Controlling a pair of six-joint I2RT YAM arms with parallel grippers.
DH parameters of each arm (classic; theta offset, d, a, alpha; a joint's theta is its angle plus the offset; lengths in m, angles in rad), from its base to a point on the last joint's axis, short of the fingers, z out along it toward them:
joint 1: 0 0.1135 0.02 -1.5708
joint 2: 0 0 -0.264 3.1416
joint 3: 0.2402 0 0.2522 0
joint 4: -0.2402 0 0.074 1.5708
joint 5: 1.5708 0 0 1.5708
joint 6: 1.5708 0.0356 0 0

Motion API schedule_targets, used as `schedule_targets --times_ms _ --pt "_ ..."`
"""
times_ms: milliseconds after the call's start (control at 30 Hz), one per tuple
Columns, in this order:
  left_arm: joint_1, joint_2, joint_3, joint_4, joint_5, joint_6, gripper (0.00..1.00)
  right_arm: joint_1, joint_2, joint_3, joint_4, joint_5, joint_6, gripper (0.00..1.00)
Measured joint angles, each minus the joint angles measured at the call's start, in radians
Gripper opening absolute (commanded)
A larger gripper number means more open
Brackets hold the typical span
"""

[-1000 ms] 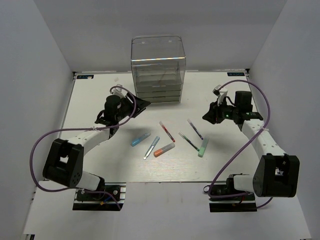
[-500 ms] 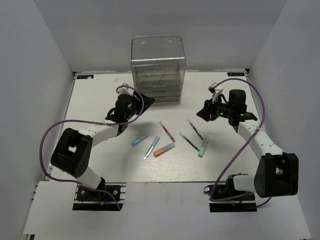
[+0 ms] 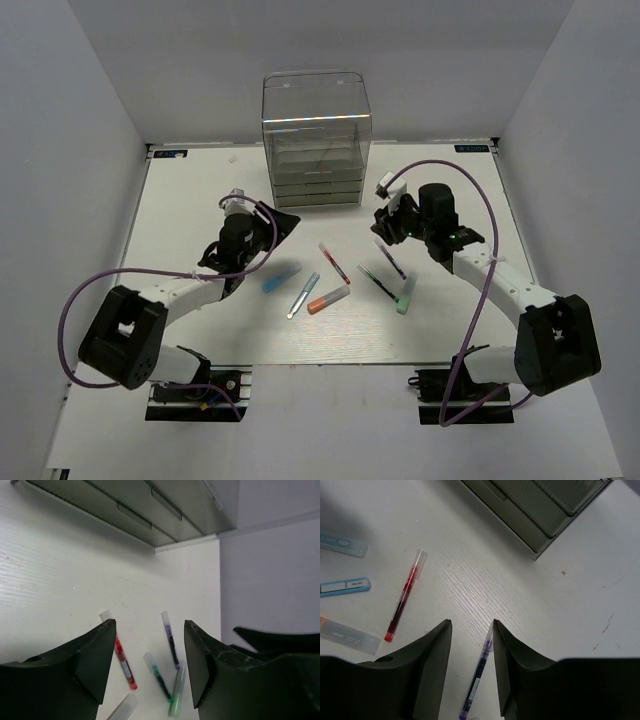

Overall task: Sort the stationery into containers
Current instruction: Open the drawer

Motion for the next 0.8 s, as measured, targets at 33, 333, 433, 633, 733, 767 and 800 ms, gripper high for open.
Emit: schedule_targets --times_ms 33,333,433,633,733,767,800 --pt "0.000 0.019 -0.014 0.048 -0.016 -0.018 0.66 0.005 -0.001 -0.009 0.007 0.019 -0.004 0.41" --pt "0.000 0.281 0.170 0.280 -0.098 -0.070 0.61 0.015 -0.082 -0.164 0.028 0.094 -0.016 0.38" --pt "0.000 0.345 0.226 0.337 -0.117 -0.077 0.57 0.014 -0.119 -0.196 0.030 0.106 -0.017 0.38" --pt "-0.006 0.453 0.256 0.418 -0.146 -0.096 0.51 0.014 -0.150 -0.220 0.042 0.122 -0.018 0.38" --pt "-0.007 0.498 0.274 0.444 -0.149 -0.103 0.51 0.014 -0.156 -0.230 0.053 0.126 -0.018 0.38" --pt "-0.008 0.510 0.282 0.453 -0.150 -0.106 0.51 0.014 -0.156 -0.232 0.056 0.129 -0.018 0.38" --pt "-0.009 0.520 0.291 0.465 -0.151 -0.108 0.51 0.014 -0.156 -0.235 0.058 0.130 -0.019 0.38"
